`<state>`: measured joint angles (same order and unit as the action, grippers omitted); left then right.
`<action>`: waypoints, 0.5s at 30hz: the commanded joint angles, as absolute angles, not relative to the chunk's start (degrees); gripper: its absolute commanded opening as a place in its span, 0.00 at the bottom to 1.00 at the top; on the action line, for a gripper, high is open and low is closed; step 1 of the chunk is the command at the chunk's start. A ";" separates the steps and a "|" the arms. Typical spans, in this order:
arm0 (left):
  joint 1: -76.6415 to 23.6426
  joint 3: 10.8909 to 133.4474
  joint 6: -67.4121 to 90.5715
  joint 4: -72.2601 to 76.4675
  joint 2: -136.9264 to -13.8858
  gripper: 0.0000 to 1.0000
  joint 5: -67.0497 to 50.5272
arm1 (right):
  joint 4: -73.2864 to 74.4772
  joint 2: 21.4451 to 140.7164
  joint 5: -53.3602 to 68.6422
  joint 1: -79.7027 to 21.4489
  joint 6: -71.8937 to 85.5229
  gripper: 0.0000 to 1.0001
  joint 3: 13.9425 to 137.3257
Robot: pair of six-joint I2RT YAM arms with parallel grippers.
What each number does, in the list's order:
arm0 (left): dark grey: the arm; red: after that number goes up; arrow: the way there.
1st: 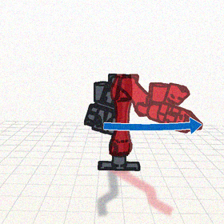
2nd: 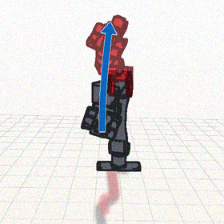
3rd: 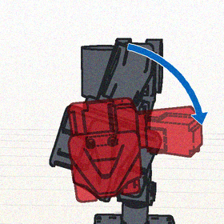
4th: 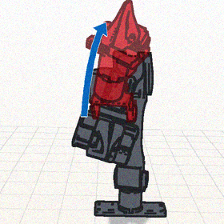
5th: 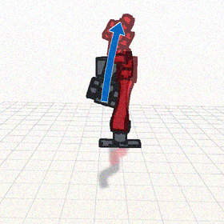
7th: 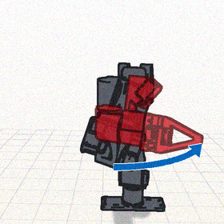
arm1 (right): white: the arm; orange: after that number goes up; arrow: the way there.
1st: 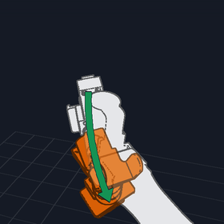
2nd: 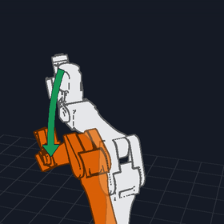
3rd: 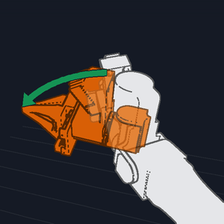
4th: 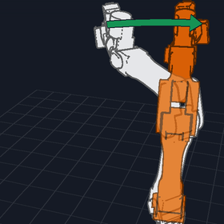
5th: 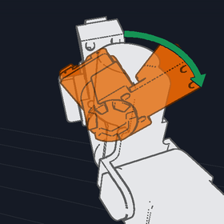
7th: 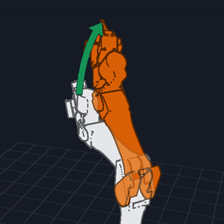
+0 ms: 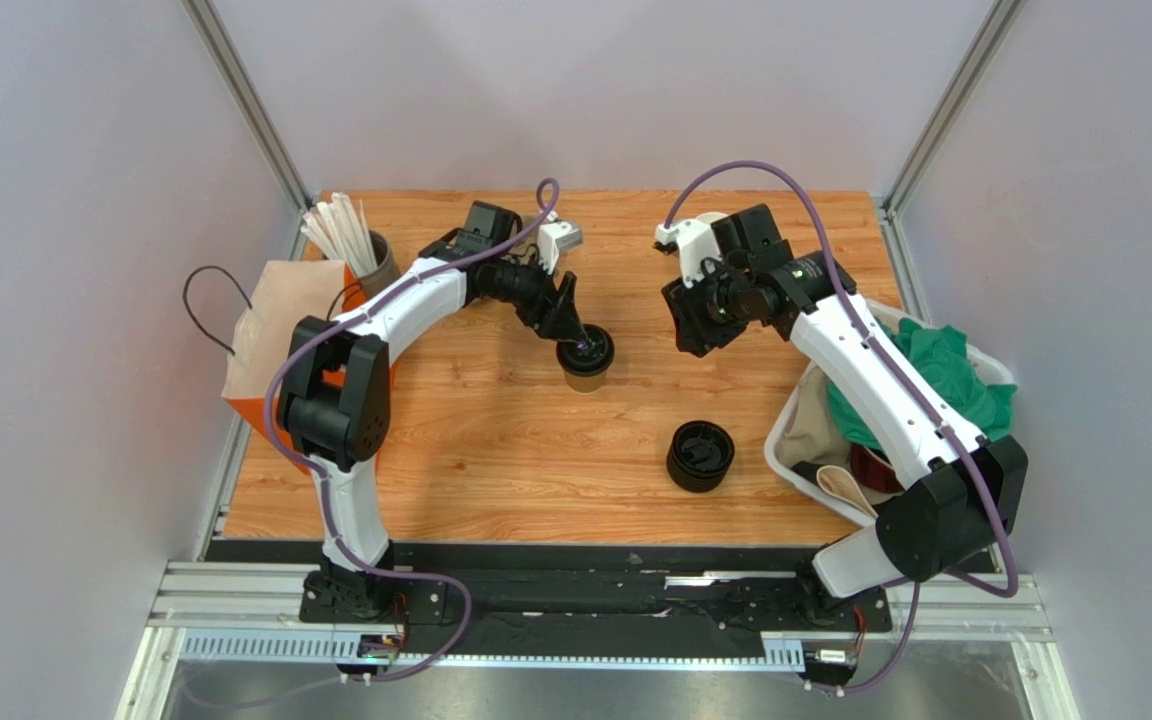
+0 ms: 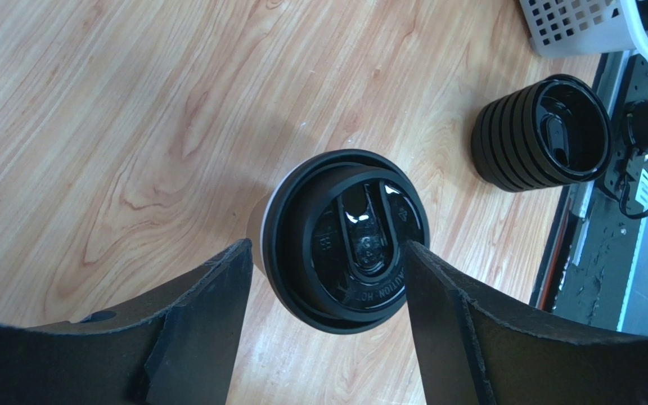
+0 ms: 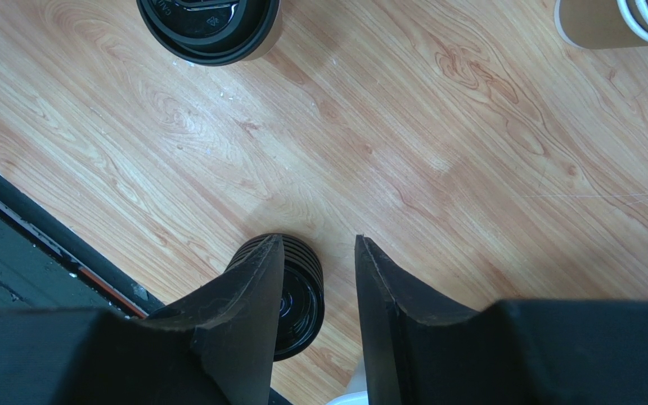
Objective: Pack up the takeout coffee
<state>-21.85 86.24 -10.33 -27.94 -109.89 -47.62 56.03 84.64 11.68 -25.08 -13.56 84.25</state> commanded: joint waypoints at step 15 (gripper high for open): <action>-22.24 90.61 -8.96 -27.95 -115.40 0.69 -48.25 | 52.47 81.56 13.45 -25.14 -14.24 0.39 83.23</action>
<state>-21.96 88.27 -8.95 -28.18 -114.87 -47.77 54.89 83.05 12.34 -25.08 -13.56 83.37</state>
